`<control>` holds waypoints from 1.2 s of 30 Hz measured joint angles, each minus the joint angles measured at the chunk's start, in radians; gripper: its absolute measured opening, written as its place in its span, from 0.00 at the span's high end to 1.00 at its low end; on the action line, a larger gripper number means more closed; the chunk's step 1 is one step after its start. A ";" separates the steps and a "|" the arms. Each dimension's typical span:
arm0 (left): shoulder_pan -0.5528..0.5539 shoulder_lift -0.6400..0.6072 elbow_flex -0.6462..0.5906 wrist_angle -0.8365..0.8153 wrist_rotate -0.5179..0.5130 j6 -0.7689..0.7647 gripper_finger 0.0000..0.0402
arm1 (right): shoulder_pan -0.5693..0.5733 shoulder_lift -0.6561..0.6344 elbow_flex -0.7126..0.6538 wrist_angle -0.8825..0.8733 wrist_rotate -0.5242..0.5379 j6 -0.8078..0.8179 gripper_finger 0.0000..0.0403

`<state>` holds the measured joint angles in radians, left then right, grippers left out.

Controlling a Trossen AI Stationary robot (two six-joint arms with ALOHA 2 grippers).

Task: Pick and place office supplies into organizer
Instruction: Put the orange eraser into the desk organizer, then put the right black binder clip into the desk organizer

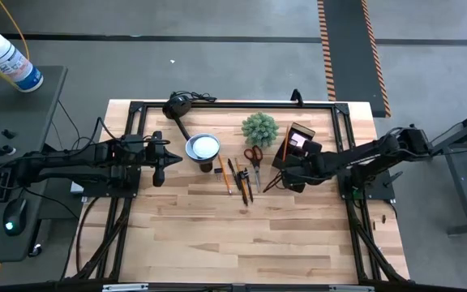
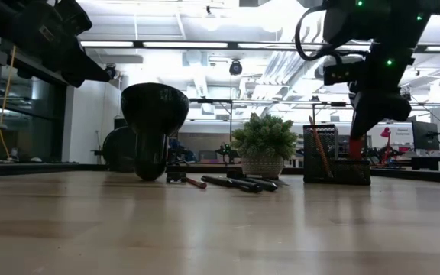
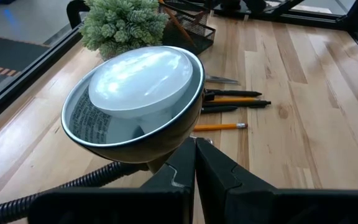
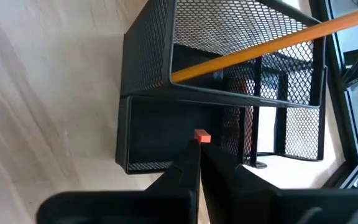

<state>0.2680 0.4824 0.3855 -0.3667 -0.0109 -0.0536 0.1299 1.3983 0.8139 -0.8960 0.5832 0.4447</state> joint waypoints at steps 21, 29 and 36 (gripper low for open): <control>0.000 0.000 0.000 0.000 0.000 0.000 1.00 | 0.022 -0.066 0.078 -0.018 -0.013 -0.015 0.74; 0.000 0.000 0.000 0.000 0.000 0.000 1.00 | 0.122 -0.093 0.180 0.133 -0.161 -0.141 0.74; 0.000 0.000 0.000 0.000 0.000 0.000 1.00 | 0.137 -0.020 0.148 0.360 -0.200 -0.210 0.74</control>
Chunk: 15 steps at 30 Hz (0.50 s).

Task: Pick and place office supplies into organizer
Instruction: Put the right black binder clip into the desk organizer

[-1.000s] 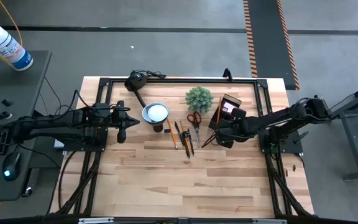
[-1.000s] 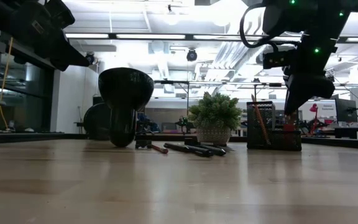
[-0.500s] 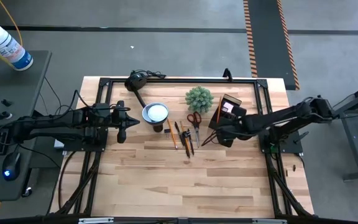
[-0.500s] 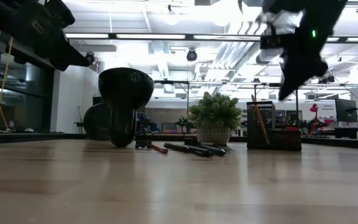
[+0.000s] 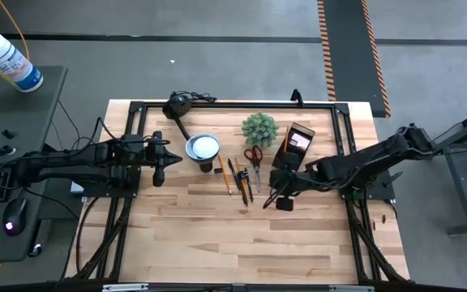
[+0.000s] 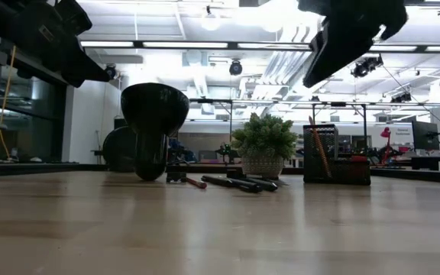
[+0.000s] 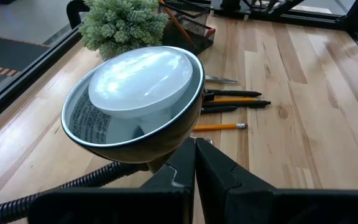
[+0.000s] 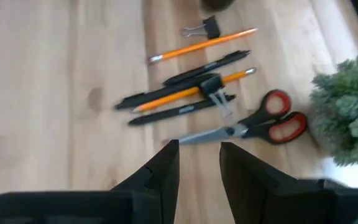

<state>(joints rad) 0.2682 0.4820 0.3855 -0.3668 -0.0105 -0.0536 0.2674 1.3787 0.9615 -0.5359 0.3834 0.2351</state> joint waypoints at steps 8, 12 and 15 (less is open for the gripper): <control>0.000 0.000 0.000 0.000 0.000 0.000 1.00 | -0.067 0.135 -0.001 0.170 0.007 -0.041 0.74; 0.000 0.000 0.000 0.000 0.000 0.000 1.00 | -0.093 0.204 -0.001 0.257 -0.092 -0.169 0.74; 0.000 0.000 0.000 0.000 0.000 0.000 1.00 | -0.122 0.250 -0.001 0.289 -0.166 -0.286 0.74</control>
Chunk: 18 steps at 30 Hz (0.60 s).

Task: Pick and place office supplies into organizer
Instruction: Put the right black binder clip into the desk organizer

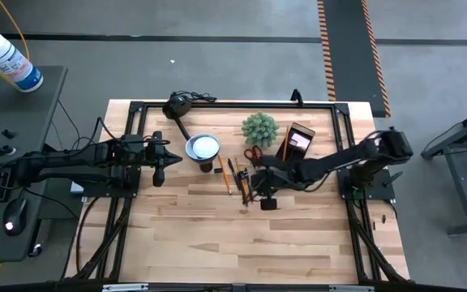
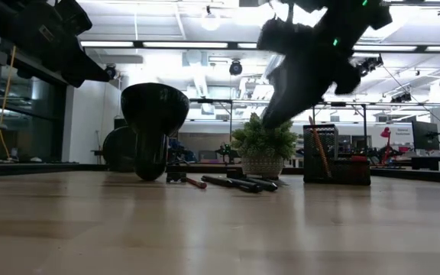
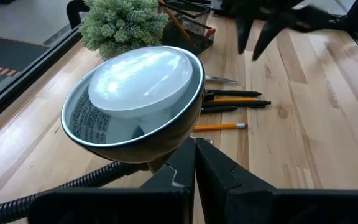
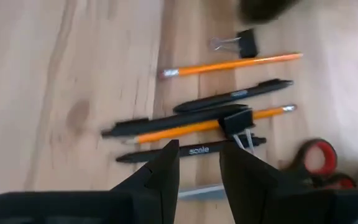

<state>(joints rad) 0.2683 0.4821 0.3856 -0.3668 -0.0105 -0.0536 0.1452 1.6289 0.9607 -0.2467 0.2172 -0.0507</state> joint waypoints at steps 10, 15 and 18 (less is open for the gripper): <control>0.000 0.000 0.000 0.000 0.000 0.000 1.00 | -0.165 0.075 -0.001 -0.003 -0.217 -0.222 0.74; 0.000 0.000 0.000 0.000 0.000 0.000 1.00 | -0.207 0.075 -0.001 0.002 -0.294 -0.322 0.74; 0.000 0.000 0.000 0.000 0.000 0.000 1.00 | -0.214 0.075 -0.001 0.013 -0.299 -0.371 0.74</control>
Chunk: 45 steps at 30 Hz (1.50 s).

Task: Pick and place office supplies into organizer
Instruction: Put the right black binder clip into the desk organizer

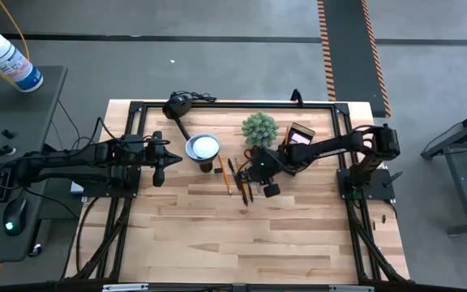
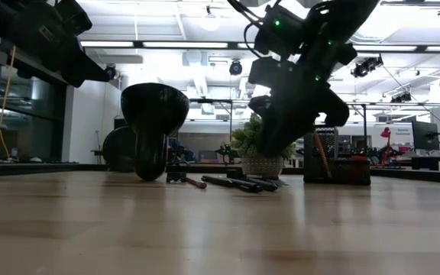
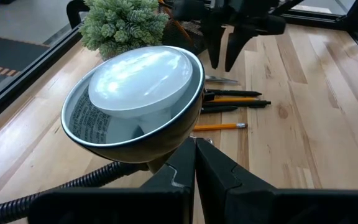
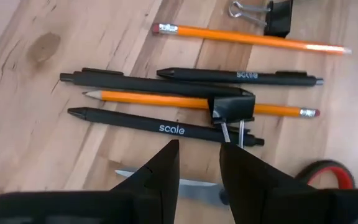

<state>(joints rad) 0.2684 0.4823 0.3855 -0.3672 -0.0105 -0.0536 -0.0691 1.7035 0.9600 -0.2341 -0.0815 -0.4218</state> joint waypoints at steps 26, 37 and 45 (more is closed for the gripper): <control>0.000 0.000 0.000 -0.001 0.000 -0.002 1.00 | -0.045 0.121 0.099 -0.062 0.016 -0.067 0.74; 0.000 0.000 0.000 -0.001 0.000 0.000 1.00 | -0.049 0.163 0.145 -0.110 0.022 -0.103 0.74; 0.000 0.000 0.000 -0.001 0.000 0.000 1.00 | -0.063 0.163 0.145 -0.106 -0.003 -0.116 0.74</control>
<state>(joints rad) 0.2684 0.4820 0.3859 -0.3683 -0.0105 -0.0536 -0.1325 1.8664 1.1053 -0.3397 -0.0841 -0.5377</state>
